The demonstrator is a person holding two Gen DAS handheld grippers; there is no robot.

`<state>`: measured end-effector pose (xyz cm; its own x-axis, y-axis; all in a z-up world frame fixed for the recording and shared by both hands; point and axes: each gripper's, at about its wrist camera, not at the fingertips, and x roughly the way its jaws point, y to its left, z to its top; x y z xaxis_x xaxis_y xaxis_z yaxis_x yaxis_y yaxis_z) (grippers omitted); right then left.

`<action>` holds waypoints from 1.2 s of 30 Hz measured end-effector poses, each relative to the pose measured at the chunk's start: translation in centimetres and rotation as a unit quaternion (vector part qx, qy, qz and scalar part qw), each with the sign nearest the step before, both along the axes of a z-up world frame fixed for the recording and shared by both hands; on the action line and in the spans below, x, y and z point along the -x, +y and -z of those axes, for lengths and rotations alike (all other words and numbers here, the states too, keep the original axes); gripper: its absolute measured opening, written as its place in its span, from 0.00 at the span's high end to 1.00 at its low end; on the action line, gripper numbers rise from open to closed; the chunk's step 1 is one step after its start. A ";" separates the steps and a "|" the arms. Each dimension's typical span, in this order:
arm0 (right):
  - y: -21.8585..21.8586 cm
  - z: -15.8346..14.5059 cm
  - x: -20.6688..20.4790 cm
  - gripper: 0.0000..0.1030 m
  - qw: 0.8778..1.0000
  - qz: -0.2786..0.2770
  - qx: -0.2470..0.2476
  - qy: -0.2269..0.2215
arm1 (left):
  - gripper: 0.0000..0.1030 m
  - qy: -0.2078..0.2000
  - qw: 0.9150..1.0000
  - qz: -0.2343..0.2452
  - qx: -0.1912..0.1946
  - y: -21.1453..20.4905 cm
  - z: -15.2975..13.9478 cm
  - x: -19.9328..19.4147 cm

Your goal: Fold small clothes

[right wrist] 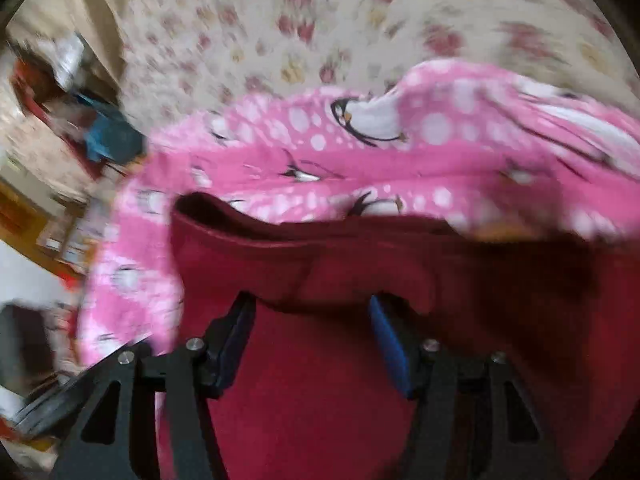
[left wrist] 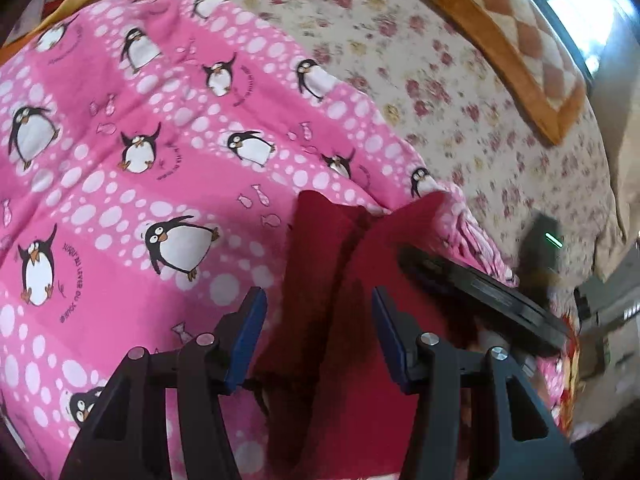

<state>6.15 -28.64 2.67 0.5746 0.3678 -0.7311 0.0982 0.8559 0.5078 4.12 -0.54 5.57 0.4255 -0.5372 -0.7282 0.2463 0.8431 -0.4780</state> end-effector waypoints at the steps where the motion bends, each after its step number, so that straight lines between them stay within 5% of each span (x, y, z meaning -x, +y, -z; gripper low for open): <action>1: 0.5 0.9 -1.0 0.38 1.000 0.009 0.015 0.004 | 0.69 -0.002 1.000 0.010 -0.001 -0.1 0.0 0.1; 5: 0.4 0.3 -0.7 0.38 1.000 0.008 0.017 0.005 | 0.69 0.023 0.999 0.027 0.000 -0.4 0.9 0.1; 8: -1.4 -1.8 3.3 0.38 1.000 -0.007 -0.001 0.021 | 0.69 0.040 0.999 0.037 0.007 -0.7 1.0 0.5; 11: -5.3 -4.3 11.0 0.38 1.000 0.009 -0.003 0.021 | 0.69 0.018 0.999 0.045 -0.006 -1.0 0.2 1.6; 16: -11.6 -6.4 22.4 0.39 0.993 0.093 0.070 0.004 | 0.69 0.009 0.998 0.059 -0.020 -1.2 -0.1 3.1; 17: -12.3 -5.9 23.7 0.48 0.993 0.101 0.067 0.014 | 0.69 0.012 0.998 0.063 -0.024 -1.3 0.1 3.4; 18: -12.8 -5.3 24.4 0.62 0.993 0.104 0.055 0.019 | 0.69 0.015 0.997 0.068 -0.028 -1.4 0.4 3.8; 20: -13.1 -4.1 25.5 0.73 0.994 0.106 0.029 0.023 | 0.74 0.025 0.996 0.078 -0.039 -1.6 1.1 4.5; 22: -12.5 -3.4 25.5 0.73 0.995 0.097 0.024 0.020 | 0.88 0.030 0.995 0.084 -0.052 -1.7 1.5 5.1; 26: -10.3 -3.2 25.4 0.73 0.995 0.078 0.065 0.012 | 1.00 0.018 0.994 0.089 -0.064 -1.3 1.8 6.1; 28: -9.8 -2.1 25.2 0.73 0.996 0.074 0.045 0.017 | 1.00 0.025 0.994 0.088 -0.059 -1.1 2.1 6.0; 30: -9.3 -1.3 24.9 0.92 0.995 0.078 0.058 0.025 | 1.00 0.037 0.995 0.083 -0.049 -0.8 2.3 5.9; 36: -11.6 -4.6 28.0 0.95 0.996 0.088 0.015 -0.019 | 1.00 0.054 0.995 0.081 -0.021 0.8 1.4 7.1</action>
<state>-21.82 -40.21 7.22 0.6558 0.2373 -0.7167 0.2286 0.8424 0.4880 -2.94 0.29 4.13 0.2536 -0.5609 -0.7881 0.3287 0.8162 -0.4752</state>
